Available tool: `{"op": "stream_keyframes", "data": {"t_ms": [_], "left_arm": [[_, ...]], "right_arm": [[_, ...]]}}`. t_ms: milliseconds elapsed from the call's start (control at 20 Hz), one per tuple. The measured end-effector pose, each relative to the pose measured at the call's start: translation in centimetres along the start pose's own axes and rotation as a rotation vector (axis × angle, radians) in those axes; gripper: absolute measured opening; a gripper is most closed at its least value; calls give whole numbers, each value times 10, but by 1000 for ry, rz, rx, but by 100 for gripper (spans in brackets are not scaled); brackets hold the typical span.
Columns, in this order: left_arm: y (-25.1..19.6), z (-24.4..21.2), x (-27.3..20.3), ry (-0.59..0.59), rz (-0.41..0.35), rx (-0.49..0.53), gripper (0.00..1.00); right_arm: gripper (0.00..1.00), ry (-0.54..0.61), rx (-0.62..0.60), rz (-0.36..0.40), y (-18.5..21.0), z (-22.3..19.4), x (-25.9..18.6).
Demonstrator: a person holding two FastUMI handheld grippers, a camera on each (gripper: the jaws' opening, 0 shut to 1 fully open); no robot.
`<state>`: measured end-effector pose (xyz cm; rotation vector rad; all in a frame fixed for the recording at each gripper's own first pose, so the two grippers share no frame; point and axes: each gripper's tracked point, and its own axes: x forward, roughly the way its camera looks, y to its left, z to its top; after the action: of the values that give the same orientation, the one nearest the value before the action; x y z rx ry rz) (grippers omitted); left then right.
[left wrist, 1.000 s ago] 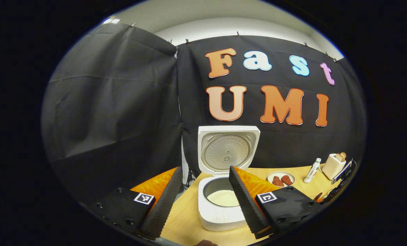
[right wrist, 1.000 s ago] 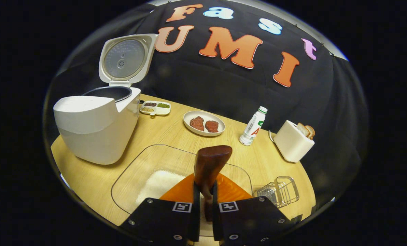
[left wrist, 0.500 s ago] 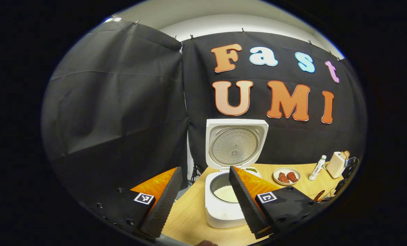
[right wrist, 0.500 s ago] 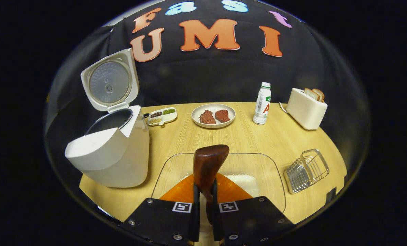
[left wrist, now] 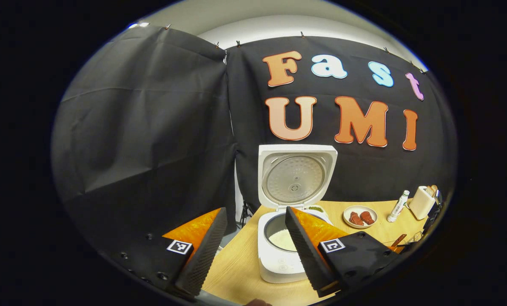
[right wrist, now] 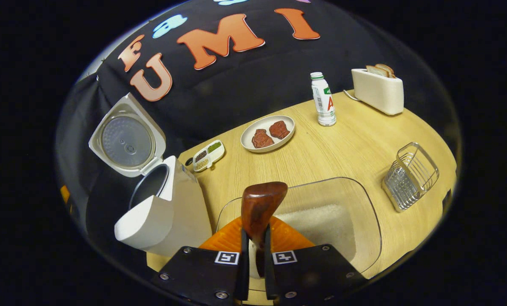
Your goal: Close the left gripper, press the button to open the rice cooker; take a wooden spoon from the chopstick holder with the right hand, scoop a spoonful of rice and pour it into the rice cooker, then put the wooden spoon back into the chopstick holder.
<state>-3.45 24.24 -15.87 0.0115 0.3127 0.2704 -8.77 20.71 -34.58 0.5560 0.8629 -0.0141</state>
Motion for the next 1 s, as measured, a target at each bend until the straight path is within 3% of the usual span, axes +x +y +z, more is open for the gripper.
{"op": "stream_keyframes", "data": {"t_ms": [250,300,550,1000], "left_arm": [[1,0,4,1,1,7,94],[0,0,5,1,0,8,90],[-11,1,10,4,-20,13,94],[-49,11,16,-8,-92,30,94]], "right_arm": [[15,11,117,62,6,3,5],[15,12,159,76,4,6,5],[14,-14,339,188,-12,23,-4],[14,-98,557,263,-55,64,-29]]}}
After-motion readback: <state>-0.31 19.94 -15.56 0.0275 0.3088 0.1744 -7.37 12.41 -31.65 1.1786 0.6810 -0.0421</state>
